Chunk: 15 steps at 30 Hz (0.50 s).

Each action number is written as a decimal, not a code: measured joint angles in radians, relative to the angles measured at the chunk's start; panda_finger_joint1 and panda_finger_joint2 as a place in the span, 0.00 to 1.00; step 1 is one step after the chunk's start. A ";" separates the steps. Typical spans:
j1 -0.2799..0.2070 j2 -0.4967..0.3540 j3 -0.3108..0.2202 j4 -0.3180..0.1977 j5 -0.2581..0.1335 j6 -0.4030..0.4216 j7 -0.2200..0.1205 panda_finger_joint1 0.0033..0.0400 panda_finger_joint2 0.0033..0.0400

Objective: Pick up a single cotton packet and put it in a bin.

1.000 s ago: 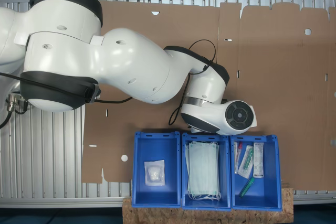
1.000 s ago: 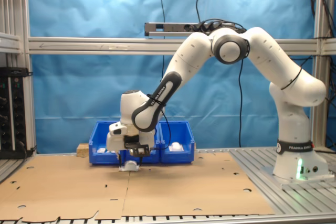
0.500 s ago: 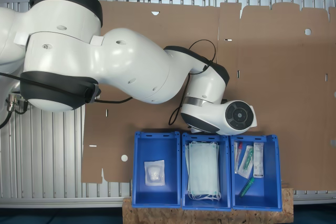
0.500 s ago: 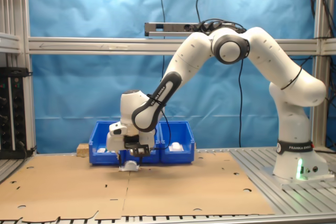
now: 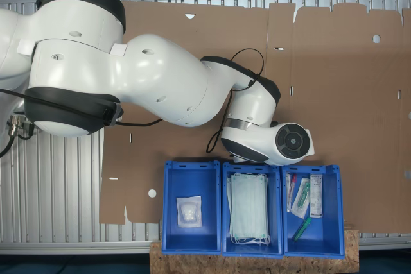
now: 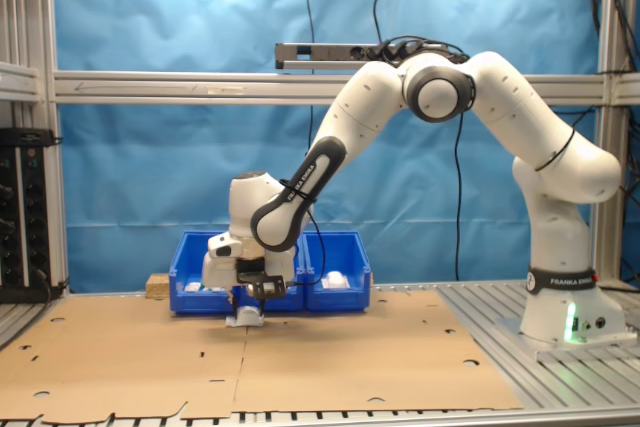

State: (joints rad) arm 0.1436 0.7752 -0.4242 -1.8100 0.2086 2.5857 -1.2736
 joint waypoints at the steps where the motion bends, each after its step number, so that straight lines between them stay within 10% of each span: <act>1: 0.000 0.000 0.000 0.000 0.000 0.000 0.000 0.89 0.89; 2: 0.000 0.000 0.000 0.000 0.000 0.000 0.000 0.66 0.66; 8: 0.000 0.000 0.000 0.000 0.000 0.002 0.000 0.66 0.66; 11: 0.000 -0.001 0.000 0.000 0.000 0.003 0.000 0.22 0.22; 15: 0.000 -0.003 -0.001 0.000 0.000 0.005 0.000 0.22 0.22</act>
State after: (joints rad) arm 0.1436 0.7723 -0.4251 -1.8096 0.2086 2.5904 -1.2736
